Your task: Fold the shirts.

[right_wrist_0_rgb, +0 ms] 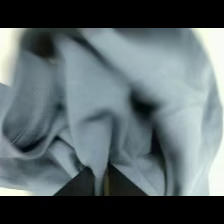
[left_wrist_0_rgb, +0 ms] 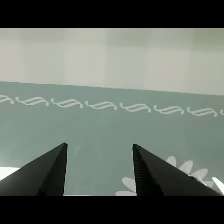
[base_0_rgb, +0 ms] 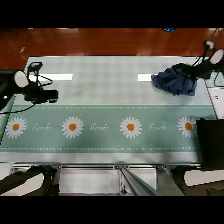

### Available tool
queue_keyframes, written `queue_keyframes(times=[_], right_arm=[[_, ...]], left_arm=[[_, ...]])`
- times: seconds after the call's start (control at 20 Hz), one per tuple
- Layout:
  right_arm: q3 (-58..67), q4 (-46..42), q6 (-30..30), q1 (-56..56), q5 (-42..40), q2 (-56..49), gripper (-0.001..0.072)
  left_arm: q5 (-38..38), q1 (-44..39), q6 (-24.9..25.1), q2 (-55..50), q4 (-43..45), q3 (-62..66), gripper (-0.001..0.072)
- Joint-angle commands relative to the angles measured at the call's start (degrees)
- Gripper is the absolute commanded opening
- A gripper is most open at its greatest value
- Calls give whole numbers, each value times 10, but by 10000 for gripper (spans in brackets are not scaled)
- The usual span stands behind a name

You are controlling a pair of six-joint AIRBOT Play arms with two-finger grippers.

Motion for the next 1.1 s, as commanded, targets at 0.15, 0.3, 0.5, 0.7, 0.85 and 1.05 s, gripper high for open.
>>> queue_keyframes(times=[0.15,0.3,0.5,0.7,0.85,1.05], right_arm=[[189,147,-145,29,15,157,26],[279,147,-141,86,25,197,26],[318,144,-132,183,19,230,26],[299,145,-121,280,90,237,26],[212,144,-76,358,133,224,26],[70,167,-43,479,48,147,26]], left_arm=[[63,17,20,144,-113,-47,502],[94,-9,20,239,-147,-136,502],[74,2,-12,346,-188,-182,502],[79,22,-8,411,-188,-181,502],[63,26,0,415,-188,-181,502],[67,26,-32,414,-193,-181,502]])
